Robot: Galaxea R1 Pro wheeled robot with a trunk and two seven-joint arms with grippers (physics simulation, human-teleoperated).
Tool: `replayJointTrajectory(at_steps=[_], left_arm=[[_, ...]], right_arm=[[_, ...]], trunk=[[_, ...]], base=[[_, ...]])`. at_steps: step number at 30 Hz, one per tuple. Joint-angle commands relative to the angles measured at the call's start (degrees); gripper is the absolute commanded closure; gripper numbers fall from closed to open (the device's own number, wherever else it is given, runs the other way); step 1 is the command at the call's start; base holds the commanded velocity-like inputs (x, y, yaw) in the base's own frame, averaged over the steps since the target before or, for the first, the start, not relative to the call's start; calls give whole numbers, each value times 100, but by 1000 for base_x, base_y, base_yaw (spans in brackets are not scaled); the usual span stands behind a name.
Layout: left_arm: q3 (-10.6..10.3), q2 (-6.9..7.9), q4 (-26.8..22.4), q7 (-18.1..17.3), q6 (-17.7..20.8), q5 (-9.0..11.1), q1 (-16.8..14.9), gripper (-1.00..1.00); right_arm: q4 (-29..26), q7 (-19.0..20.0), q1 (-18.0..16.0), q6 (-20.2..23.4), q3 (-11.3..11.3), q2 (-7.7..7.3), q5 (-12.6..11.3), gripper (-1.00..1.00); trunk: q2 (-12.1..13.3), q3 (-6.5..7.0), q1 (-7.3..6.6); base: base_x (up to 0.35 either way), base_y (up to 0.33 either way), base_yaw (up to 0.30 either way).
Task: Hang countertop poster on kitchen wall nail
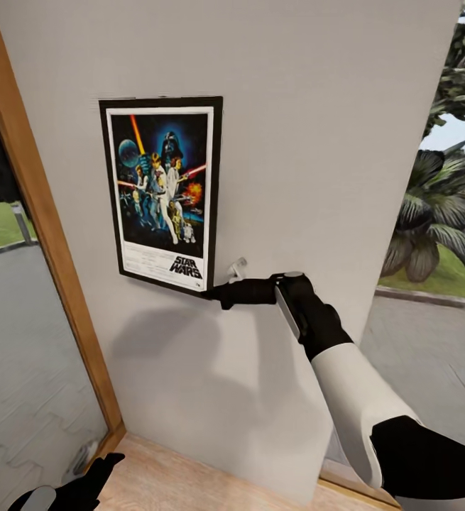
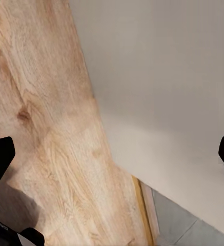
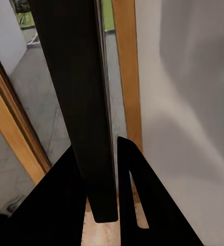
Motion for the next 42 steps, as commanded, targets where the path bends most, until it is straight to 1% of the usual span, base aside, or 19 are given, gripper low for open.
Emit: replayJointTrajectory(at_steps=[1, 5, 16, 26, 36, 42], left_arm=[[11, -1, -9, 50, 26, 61, 0, -100], [14, -1, -9, 50, 26, 61, 0, -100], [10, -1, -12, 48, 26, 61, 0, -100], [9, -4, -17, 50, 19, 61, 0, -100], [9, -8, -17, 50, 18, 61, 0, -100], [9, -10, -32, 48, 20, 61, 0, -100]], right_arm=[[16, 34, -5, 31, -13, 4, 36, 100], [148, 42, -44, 42, -18, 4, 16, 100], [190, 52, -136, 46, -34, 4, 6, 100], [313, 52, -256, 46, -55, 4, -6, 100], [331, 53, -293, 46, -63, -6, -11, 100], [332, 52, -377, 39, -68, -19, -5, 100]], trunk=[[-6, -3, 3], [-6, -3, 3], [-6, -3, 3], [-6, -3, 3], [-6, -3, 3], [-6, -3, 3]], base=[[65, 45, 0], [26, 18, 0], [11, 2, 0], [240, 90, 0], [38, 14, 0], [57, 1, 0]])
